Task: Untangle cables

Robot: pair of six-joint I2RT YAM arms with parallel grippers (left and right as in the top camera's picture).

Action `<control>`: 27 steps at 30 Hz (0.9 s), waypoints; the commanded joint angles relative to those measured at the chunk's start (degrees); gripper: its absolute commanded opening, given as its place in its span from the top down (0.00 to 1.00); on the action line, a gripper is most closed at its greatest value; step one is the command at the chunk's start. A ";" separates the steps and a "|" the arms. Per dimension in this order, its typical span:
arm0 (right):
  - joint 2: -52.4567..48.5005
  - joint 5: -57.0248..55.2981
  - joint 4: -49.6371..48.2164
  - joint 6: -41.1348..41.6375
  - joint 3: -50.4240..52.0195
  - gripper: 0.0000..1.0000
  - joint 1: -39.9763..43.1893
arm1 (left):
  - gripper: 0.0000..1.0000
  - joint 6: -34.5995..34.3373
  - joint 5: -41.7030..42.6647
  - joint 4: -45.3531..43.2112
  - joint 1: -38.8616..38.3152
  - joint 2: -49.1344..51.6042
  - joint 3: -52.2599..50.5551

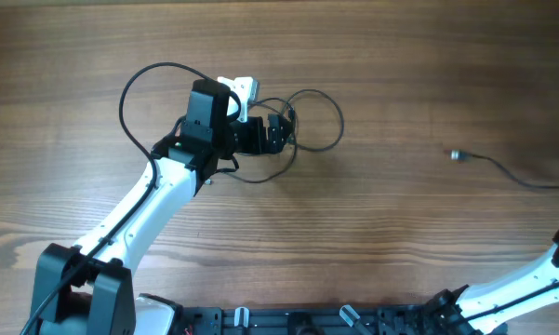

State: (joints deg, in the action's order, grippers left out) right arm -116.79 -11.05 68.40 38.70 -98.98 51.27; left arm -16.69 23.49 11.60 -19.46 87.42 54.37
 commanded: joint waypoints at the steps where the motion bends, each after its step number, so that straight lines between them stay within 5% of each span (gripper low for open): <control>1: 0.04 5.51 -2.27 -2.95 0.15 0.96 0.72 | 0.00 -0.31 0.52 -0.20 -0.31 -1.18 -0.46; 4: 0.04 8.11 -3.65 -4.52 0.15 0.96 0.68 | 0.00 -0.28 0.50 -0.20 -0.31 -1.18 -0.46; 9: 1.92 34.51 -8.96 -21.64 -2.69 0.96 0.66 | 0.00 -0.31 0.50 -0.20 -0.31 -1.18 -0.46; 18: 15.91 51.58 -9.62 -36.02 -22.36 0.96 -7.34 | 0.00 -0.31 0.50 -0.22 -0.31 -1.18 -0.46; 22: 18.58 48.87 -7.56 -36.06 -30.25 0.96 -11.26 | 0.00 -0.31 0.52 -0.20 -0.31 -1.18 -0.46; 27: 18.03 17.20 5.55 -25.35 -30.80 0.96 -11.13 | 0.00 -0.33 0.55 -0.22 -0.31 -1.18 -0.46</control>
State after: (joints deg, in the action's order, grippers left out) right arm -97.01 28.16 69.30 6.28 -129.91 39.86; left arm -16.69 23.49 11.57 -19.46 87.42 54.37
